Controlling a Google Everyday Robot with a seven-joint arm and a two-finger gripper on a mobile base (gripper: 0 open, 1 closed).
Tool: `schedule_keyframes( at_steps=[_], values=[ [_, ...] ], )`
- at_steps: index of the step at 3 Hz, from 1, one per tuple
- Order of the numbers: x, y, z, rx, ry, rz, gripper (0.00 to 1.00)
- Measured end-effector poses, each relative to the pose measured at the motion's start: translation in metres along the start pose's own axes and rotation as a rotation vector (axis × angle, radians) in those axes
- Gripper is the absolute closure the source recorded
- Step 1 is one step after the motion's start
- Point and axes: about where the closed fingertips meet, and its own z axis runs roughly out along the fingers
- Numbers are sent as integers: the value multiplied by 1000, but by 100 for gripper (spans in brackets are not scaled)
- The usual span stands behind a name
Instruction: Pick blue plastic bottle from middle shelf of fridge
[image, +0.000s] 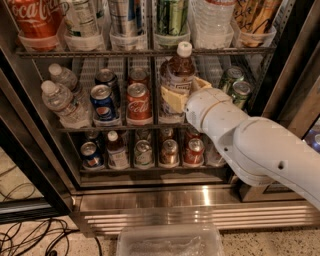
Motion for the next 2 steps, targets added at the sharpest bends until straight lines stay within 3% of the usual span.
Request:
schedule_keyframes(
  at_steps=[1, 2],
  values=[
    [-12, 9, -18, -74, 42, 40, 100],
    [-32, 42, -33, -163, 136, 124, 100]
  ],
)
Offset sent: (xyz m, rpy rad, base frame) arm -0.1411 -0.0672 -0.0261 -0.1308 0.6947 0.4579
